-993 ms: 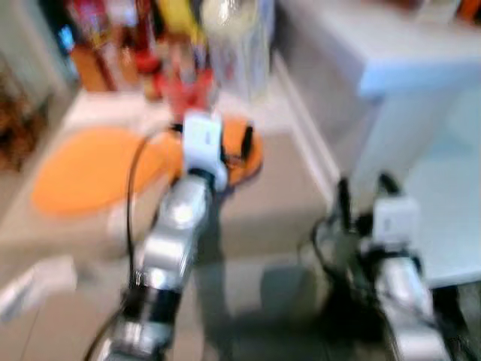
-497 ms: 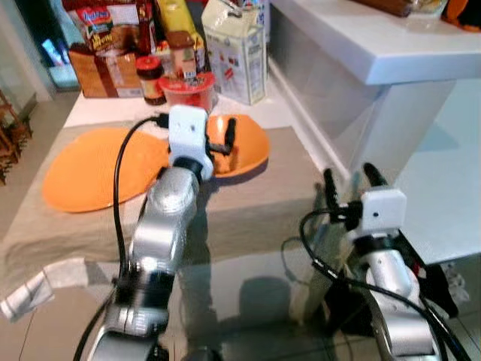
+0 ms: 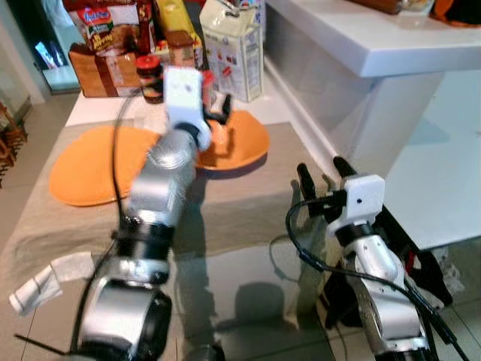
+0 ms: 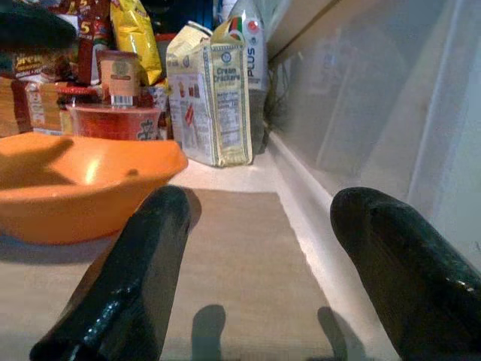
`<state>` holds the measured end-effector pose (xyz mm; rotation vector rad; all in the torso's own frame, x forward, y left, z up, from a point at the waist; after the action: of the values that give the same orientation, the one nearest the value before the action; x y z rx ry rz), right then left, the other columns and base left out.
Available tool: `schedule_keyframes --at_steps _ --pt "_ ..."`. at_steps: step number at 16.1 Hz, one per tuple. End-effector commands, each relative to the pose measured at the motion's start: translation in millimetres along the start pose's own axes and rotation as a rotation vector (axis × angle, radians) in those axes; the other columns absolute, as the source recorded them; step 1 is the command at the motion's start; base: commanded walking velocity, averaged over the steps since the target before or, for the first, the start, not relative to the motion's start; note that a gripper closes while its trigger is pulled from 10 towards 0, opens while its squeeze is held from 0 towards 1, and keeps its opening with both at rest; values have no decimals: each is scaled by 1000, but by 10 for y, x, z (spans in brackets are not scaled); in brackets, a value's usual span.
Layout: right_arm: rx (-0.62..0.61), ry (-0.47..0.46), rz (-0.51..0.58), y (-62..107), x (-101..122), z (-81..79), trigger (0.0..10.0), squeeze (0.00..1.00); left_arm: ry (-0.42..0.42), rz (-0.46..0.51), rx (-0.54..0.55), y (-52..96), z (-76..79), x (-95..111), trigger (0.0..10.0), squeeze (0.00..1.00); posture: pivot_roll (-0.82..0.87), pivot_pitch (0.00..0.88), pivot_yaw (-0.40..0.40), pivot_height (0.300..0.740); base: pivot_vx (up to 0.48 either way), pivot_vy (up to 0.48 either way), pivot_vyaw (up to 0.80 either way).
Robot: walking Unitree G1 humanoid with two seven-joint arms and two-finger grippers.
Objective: Setting the table
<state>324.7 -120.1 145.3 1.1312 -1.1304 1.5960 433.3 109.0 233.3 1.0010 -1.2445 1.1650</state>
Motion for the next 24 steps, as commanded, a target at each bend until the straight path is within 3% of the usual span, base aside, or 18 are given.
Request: schedule_keyframes --at_steps 1,4,6,8,14,19,24 --pt "17 -24 -19 25 -43 -62 10000 0 -15 -8 4 -38 -35 84 10000 0 -6 0 39 740 0 0 0" --pt "-1 -25 -28 77 -65 -54 10000 0 -47 -134 6 -72 -132 -112 10000 0 -9 0 45 740 0 0 0" --pt "-19 -16 -32 89 -72 6 10000 0 39 -237 -10 -47 -143 -334 10000 0 -13 0 46 740 0 0 0" --pt "-26 -12 -33 97 -70 34 10000 0 63 -281 3 -28 -186 -433 10000 0 -17 0 44 740 0 0 0" --pt "-15 18 -22 113 3 67 10000 0 189 -335 -53 -39 -17 -533 10000 0 -77 0 37 740 0 0 0" --pt "-27 14 -48 180 -48 84 10000 0 207 -350 -109 -44 130 -562 10000 0 -68 0 32 740 0 0 0" --pt "-17 11 -47 128 -47 71 10000 0 247 -360 -112 -41 151 -584 10000 0 -40 0 20 740 0 0 0"
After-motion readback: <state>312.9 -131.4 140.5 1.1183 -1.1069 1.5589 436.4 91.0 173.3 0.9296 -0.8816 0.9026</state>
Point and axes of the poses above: a point about 5 cm out from each wrist's last joint towards the gripper, its own y axis pointing back from the gripper into the wrist, its own x axis along the axis of the wrist's last joint, z = x × y, the point moved 6 cm from there along -y, pointing out of the wrist towards the gripper, and after that the axes turned 5 degrees about y, right-handed, at the moved point
